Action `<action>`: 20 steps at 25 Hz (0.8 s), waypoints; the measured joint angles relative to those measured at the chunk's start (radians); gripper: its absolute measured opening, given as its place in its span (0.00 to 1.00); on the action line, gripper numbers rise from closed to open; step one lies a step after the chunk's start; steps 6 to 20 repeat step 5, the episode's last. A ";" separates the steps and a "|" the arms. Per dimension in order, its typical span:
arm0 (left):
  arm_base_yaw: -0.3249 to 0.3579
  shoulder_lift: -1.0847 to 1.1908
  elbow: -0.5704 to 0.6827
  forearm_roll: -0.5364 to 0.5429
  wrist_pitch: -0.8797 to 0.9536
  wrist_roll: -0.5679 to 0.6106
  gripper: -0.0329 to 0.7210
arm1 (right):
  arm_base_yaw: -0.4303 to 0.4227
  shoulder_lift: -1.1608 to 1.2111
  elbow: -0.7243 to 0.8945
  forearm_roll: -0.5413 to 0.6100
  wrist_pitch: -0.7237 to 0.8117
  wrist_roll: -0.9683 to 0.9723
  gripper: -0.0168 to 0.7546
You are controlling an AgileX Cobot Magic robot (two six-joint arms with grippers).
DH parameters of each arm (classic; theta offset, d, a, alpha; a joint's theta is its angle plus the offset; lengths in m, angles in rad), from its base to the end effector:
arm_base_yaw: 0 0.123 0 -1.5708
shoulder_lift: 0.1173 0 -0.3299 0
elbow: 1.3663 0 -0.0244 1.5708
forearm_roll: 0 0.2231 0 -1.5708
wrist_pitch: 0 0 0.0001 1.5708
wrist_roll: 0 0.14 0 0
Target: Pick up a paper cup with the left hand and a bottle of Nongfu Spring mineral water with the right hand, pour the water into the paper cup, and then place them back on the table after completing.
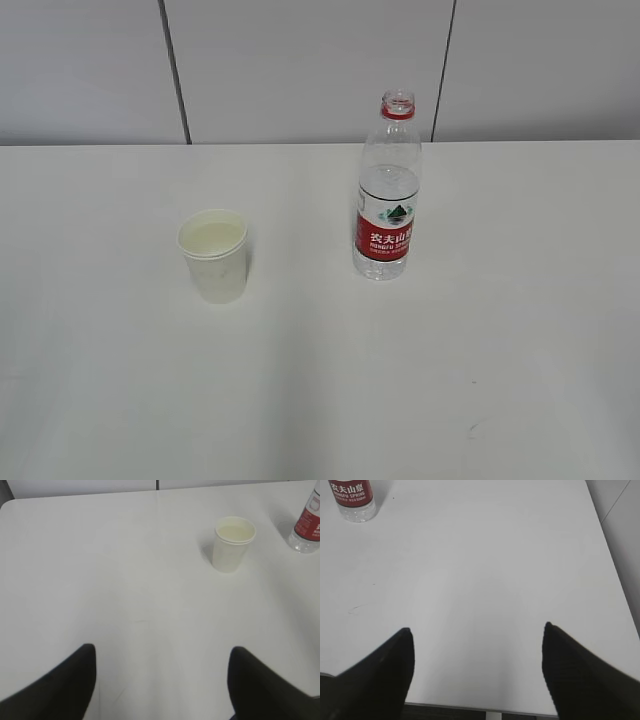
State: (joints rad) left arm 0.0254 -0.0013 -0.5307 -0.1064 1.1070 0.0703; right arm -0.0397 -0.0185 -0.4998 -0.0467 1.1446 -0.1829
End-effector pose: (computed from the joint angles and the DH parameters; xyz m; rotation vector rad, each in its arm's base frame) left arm -0.0366 -0.0142 0.2454 0.0560 2.0539 -0.0680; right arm -0.0389 -0.0044 0.2307 -0.1462 2.1096 -0.1894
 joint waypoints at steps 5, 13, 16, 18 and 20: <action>0.000 0.000 0.000 0.000 0.000 0.000 0.71 | 0.000 0.000 0.000 0.000 0.000 0.000 0.78; 0.000 0.000 0.000 0.000 0.000 0.000 0.71 | 0.000 0.000 0.000 0.000 0.000 0.000 0.78; 0.000 0.000 0.000 0.000 0.000 0.000 0.71 | 0.000 0.000 0.000 0.000 0.000 0.000 0.78; 0.000 0.000 0.000 0.000 0.000 0.000 0.71 | 0.000 0.000 0.000 0.000 0.000 0.000 0.78; 0.000 0.000 0.000 0.000 0.000 0.000 0.71 | 0.000 0.000 0.000 0.000 0.000 0.000 0.78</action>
